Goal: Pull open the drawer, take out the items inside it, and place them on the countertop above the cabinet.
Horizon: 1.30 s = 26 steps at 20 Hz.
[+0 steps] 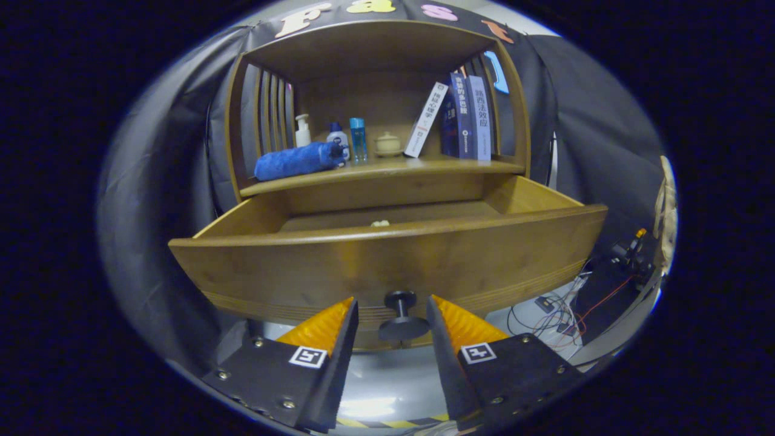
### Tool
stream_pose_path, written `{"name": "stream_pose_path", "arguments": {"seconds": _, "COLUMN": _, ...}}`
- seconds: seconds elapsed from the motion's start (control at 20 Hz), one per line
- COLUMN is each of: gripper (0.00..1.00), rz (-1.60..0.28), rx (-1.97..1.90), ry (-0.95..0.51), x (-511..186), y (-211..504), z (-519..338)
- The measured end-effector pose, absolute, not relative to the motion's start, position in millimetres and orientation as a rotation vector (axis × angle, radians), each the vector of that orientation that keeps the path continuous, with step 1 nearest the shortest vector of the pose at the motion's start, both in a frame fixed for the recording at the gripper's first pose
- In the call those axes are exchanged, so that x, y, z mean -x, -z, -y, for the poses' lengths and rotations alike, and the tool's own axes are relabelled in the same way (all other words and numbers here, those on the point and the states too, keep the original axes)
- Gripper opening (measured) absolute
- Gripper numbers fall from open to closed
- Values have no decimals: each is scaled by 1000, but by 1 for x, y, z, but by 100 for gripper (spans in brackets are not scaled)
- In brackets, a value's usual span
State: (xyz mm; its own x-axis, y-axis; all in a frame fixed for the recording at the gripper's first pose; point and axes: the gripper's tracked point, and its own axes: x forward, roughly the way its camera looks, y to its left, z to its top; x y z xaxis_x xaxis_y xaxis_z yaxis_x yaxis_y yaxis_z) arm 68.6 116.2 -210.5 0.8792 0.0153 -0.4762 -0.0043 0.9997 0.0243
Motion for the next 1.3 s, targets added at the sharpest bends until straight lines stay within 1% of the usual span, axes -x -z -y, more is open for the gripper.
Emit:
{"name": "stream_pose_path", "arguments": {"seconds": 0.3, "gripper": 66, "rz": -394, "rx": 27, "ry": 27, "x": -78, "y": 149, "z": -111}}
{"name": "stream_pose_path", "arguments": {"seconds": 0.5, "gripper": 66, "rz": -379, "rx": 51, "ry": 65, "x": -98, "y": 120, "z": -109}}
{"name": "stream_pose_path", "arguments": {"seconds": 0.65, "gripper": 66, "rz": -399, "rx": 46, "ry": 77, "x": -121, "y": 115, "z": -110}}
{"name": "stream_pose_path", "arguments": {"seconds": 0.95, "gripper": 66, "rz": -540, "rx": -28, "ry": 92, "x": -171, "y": 142, "z": -108}}
{"name": "stream_pose_path", "arguments": {"seconds": 1.15, "gripper": 66, "rz": -636, "rx": -30, "ry": 52, "x": -196, "y": 165, "z": -113}}
{"name": "stream_pose_path", "arguments": {"seconds": 1.3, "gripper": 66, "rz": -755, "rx": 1, "ry": 13, "x": -201, "y": 187, "z": -117}}
